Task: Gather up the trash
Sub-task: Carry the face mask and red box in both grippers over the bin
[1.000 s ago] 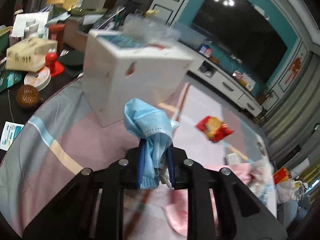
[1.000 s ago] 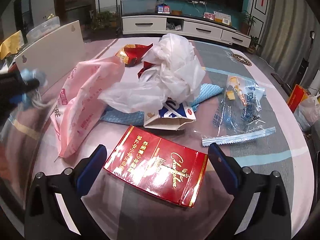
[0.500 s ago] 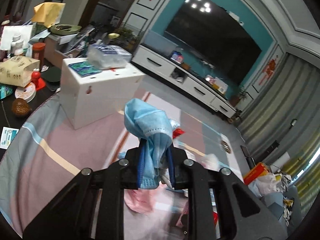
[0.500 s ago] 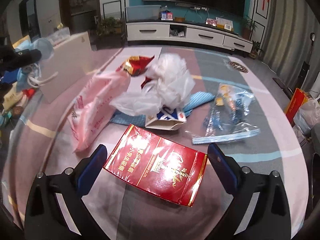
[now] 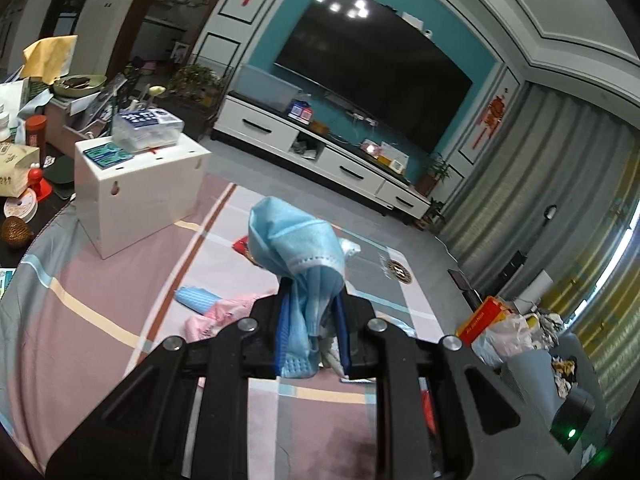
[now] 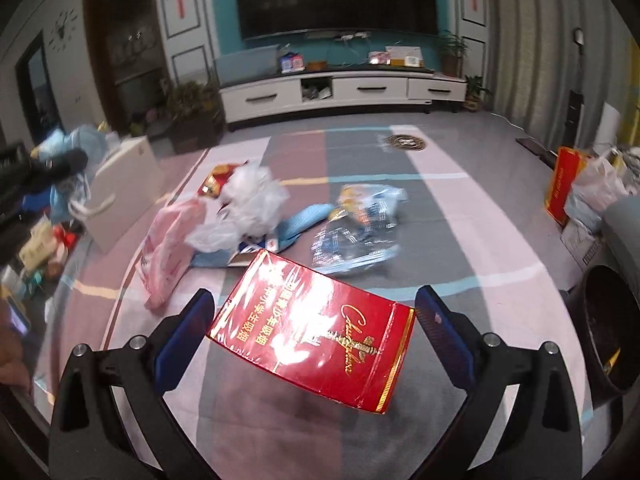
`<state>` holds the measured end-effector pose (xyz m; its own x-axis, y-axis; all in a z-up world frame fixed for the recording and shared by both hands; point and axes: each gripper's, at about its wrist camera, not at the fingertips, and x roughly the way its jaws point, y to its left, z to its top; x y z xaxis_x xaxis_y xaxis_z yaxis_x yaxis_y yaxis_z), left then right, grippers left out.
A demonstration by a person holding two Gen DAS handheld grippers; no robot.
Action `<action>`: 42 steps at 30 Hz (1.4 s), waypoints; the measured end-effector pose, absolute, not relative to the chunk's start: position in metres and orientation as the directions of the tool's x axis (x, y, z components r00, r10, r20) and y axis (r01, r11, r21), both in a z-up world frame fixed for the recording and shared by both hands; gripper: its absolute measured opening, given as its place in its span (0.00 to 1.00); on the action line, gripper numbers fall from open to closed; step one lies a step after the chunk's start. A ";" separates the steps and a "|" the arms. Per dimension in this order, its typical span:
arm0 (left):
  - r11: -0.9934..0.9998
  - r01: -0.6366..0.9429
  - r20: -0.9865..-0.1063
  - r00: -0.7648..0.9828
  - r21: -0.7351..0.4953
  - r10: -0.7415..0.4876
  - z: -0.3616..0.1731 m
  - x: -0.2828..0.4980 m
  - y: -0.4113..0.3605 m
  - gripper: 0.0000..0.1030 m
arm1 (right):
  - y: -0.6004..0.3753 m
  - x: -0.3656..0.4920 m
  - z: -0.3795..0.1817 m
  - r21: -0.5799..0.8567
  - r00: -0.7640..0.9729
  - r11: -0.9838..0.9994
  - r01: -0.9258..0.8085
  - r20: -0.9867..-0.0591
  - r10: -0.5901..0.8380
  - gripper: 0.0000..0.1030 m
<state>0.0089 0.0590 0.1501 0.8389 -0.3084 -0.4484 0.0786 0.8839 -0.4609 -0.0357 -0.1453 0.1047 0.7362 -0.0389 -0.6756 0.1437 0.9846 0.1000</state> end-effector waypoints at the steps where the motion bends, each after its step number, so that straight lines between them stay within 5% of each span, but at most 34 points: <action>1: 0.884 0.087 -0.447 0.838 -0.459 -0.315 0.151 0.007 0.056 0.20 | -0.150 -0.039 0.107 0.100 0.743 0.983 0.153 -0.668 -0.048 0.95; 42: 0.865 0.281 -0.458 0.757 -0.417 -0.467 0.147 -0.015 -0.005 0.20 | -0.220 -0.087 0.156 0.197 0.827 0.933 0.300 -0.542 -0.151 0.96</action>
